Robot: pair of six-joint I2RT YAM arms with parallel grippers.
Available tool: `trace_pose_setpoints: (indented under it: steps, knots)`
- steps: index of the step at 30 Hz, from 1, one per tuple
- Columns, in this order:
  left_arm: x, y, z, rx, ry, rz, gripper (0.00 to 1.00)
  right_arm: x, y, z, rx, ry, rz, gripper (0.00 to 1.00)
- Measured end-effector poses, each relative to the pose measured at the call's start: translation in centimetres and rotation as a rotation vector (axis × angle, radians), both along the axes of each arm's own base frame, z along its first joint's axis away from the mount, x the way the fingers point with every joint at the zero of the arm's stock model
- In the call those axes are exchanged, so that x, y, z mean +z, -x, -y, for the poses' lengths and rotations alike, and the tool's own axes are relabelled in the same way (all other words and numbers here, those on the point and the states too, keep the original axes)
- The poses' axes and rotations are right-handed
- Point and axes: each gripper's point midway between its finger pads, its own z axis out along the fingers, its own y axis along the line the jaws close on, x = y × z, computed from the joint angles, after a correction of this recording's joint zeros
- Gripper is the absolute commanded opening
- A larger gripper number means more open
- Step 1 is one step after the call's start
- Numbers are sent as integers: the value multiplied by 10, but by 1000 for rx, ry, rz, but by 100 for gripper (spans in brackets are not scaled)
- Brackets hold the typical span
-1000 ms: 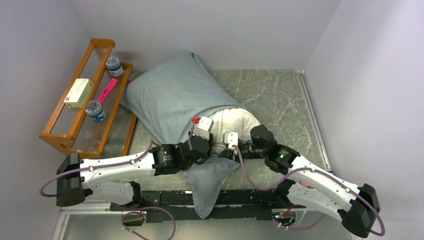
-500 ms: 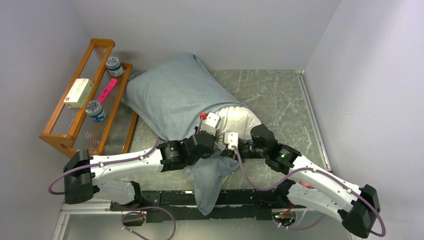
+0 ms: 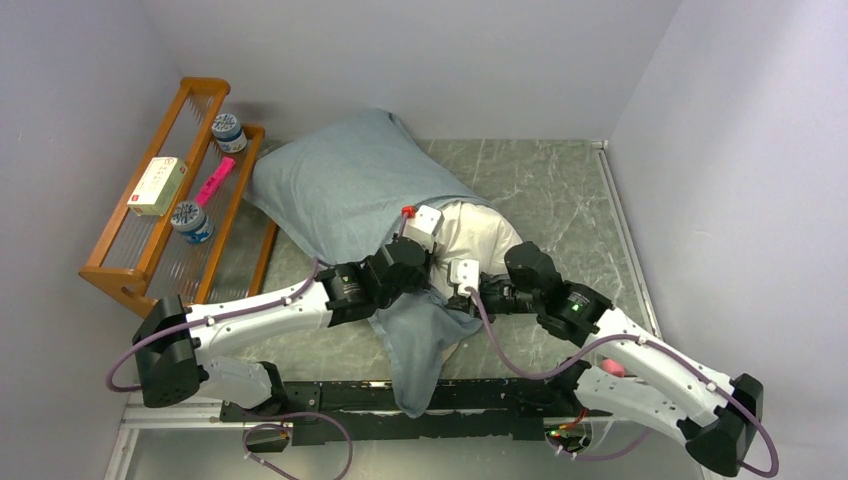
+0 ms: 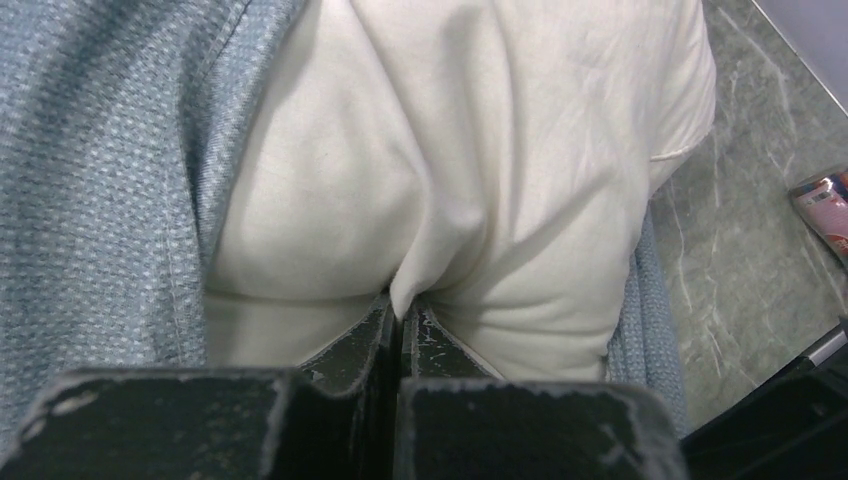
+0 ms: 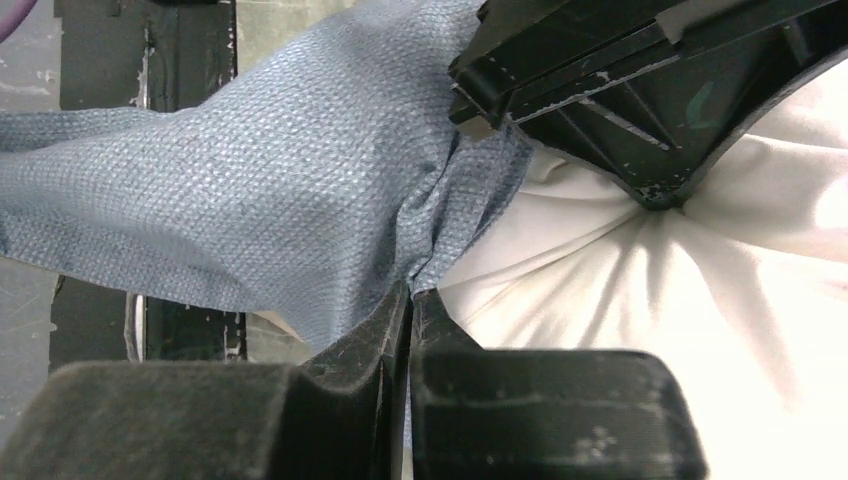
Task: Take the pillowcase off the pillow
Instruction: Remove the pillow from the pillowcase.
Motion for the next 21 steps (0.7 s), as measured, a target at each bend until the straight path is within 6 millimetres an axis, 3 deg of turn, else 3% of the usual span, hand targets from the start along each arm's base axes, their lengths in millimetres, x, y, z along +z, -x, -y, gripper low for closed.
trace_pose_setpoints:
  steps: [21]
  knots:
    - [-1, -27, 12, -22, 44, 6, 5, -6, 13, 1, -2, -8, 25, 2]
